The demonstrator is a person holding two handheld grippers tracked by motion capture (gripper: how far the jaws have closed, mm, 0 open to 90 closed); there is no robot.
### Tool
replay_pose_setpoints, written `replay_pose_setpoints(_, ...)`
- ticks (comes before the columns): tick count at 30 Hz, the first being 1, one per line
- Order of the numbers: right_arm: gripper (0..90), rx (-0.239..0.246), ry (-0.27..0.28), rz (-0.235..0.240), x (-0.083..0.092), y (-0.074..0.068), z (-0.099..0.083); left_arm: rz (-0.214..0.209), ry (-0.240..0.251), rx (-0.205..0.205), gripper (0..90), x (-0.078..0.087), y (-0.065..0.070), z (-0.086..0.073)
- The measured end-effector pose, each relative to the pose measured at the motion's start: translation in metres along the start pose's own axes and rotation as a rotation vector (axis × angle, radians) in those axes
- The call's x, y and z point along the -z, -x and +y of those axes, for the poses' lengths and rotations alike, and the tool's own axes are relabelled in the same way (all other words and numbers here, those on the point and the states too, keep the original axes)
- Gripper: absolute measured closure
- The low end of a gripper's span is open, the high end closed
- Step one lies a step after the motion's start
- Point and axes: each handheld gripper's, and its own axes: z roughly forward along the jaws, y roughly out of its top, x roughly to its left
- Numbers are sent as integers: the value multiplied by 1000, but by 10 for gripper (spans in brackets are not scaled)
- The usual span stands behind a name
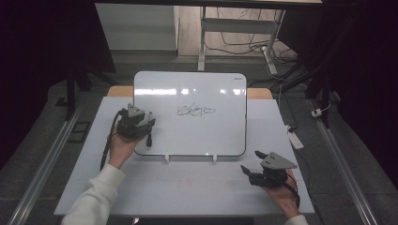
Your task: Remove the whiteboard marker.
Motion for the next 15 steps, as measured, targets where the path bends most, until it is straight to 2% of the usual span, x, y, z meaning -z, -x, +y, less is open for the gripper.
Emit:
replay_pose_setpoints(3, 236, -3, 0, -5, 0, 0, 0, 8, -3, 2, 586, -3, 1, 2)
replay_pose_setpoints(15, 237, 0, 8, -27, 1, -1, 2, 101, -13, -20, 738, -10, 16, 7)
